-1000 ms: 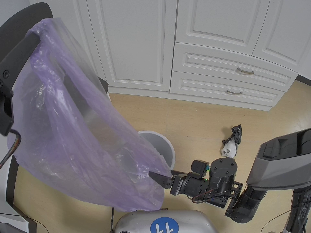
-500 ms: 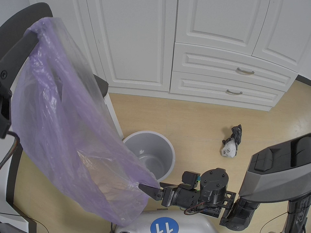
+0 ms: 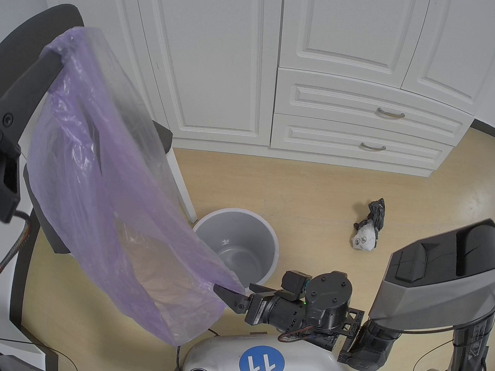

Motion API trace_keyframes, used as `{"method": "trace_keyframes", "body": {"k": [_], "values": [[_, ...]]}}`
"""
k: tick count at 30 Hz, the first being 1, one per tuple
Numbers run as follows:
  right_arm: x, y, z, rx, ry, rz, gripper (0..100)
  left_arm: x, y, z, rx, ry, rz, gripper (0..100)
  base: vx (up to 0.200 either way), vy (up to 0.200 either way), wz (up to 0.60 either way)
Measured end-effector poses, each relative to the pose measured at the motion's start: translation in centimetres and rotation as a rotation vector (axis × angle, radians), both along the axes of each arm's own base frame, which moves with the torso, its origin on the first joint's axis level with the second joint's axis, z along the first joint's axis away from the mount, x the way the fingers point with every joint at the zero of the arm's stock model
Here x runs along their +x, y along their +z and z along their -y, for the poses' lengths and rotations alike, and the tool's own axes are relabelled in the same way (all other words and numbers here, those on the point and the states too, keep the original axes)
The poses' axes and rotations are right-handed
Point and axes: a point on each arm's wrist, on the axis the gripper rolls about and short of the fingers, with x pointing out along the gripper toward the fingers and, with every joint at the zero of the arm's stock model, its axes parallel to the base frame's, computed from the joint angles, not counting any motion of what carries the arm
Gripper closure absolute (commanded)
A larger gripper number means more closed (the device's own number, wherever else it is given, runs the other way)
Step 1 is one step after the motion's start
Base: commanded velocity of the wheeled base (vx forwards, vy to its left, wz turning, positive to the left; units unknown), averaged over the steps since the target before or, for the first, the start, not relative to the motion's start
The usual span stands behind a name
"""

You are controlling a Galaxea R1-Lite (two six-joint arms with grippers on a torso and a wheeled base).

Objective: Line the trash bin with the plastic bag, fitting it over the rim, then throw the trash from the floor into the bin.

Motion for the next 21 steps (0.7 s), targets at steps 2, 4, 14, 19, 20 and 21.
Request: {"method": "trace_keyframes", "body": {"k": [2, 4, 14, 19, 20, 21], "values": [[0.2, 0.0, -0.4, 0.007, -0.012, 0.01, 0, 0.0, 0.0, 0.0, 0.001, 0.0, 0.0, 100, 0.0, 0.0, 0.0], [0.5, 0.1, -0.6, 0.014, -0.018, 0.017, 0, 0.0, 0.0, 0.0, 0.001, 0.0, 0.0, 100, 0.0, 0.0, 0.0], [1.6, 1.2, -0.2, 0.049, -0.061, 0.045, 0, 0.0, 0.0, 0.0, -0.001, -0.001, 0.001, 100, 0.0, 0.0, 0.0], [1.2, 0.8, -0.6, 0.043, -0.051, 0.038, 0, 0.0, 0.0, 0.0, 0.0, 0.0, 0.0, 100, 0.0, 0.0, 0.0], [1.1, 0.7, -0.7, 0.04, -0.048, 0.035, 0, 0.0, 0.0, 0.0, 0.0, 0.001, -0.001, 100, 0.0, 0.0, 0.0], [1.0, 0.5, -0.8, 0.039, -0.045, 0.032, 0, 0.0, 0.0, 0.0, 0.0, 0.002, -0.001, 100, 0.0, 0.0, 0.0]]}}
